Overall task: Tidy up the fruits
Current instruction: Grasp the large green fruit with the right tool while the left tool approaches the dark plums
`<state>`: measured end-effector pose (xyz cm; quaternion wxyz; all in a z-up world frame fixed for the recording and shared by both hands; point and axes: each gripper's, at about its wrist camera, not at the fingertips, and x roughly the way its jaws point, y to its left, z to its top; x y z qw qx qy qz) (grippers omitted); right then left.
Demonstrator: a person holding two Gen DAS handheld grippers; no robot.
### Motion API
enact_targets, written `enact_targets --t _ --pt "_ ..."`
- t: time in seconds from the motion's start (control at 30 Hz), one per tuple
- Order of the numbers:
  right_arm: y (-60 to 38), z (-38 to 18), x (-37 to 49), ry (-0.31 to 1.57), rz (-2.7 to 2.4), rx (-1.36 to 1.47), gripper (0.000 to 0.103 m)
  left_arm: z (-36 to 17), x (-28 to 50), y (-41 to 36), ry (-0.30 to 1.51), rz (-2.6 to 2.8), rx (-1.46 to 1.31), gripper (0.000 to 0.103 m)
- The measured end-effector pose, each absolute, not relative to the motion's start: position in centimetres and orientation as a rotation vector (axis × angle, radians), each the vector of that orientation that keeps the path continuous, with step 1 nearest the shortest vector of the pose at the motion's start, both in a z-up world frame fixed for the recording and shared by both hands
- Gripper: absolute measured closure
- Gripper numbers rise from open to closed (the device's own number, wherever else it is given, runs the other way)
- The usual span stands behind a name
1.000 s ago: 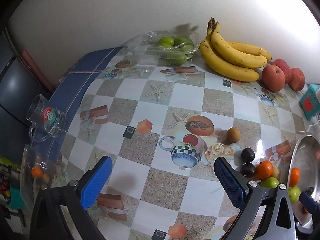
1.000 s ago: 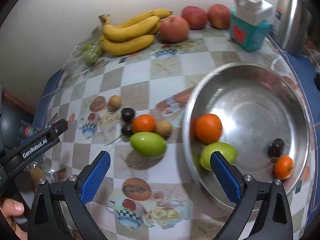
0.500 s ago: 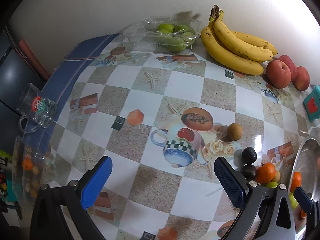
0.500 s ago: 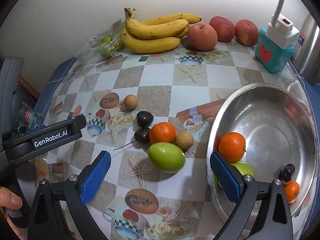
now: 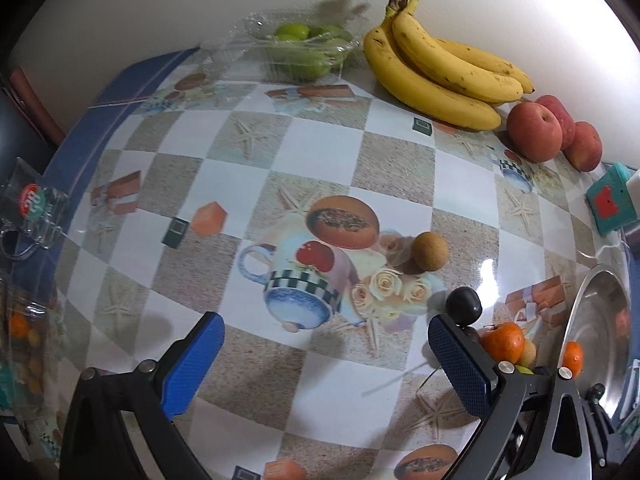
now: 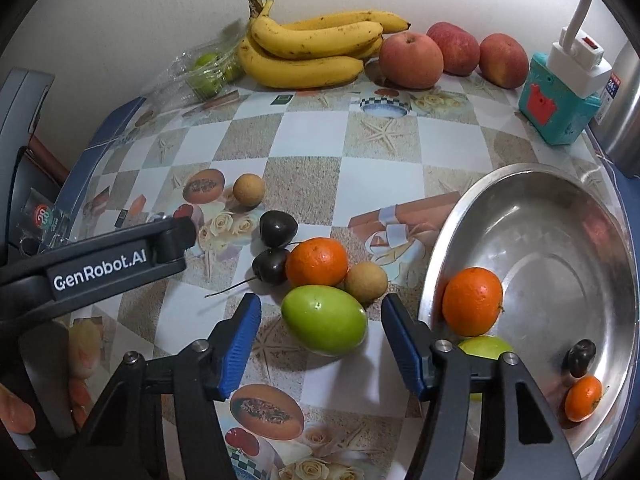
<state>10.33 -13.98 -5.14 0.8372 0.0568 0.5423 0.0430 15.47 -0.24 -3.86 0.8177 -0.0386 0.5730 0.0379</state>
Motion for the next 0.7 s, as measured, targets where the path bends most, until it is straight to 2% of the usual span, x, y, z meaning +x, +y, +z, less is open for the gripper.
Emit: enact_targets --t 0.03,0.7 --pt "-14.1 -5.3 10.4 1.150 0.087 0.124 0.052 -4.0 15.6 -0.3 1.224 0.078 -0.085 0.000" --pt "-15.0 -6.5 10.7 1.170 0.089 0.207 0.056 -4.7 16.2 -1.3 1.227 0.038 -0.100 0.000"
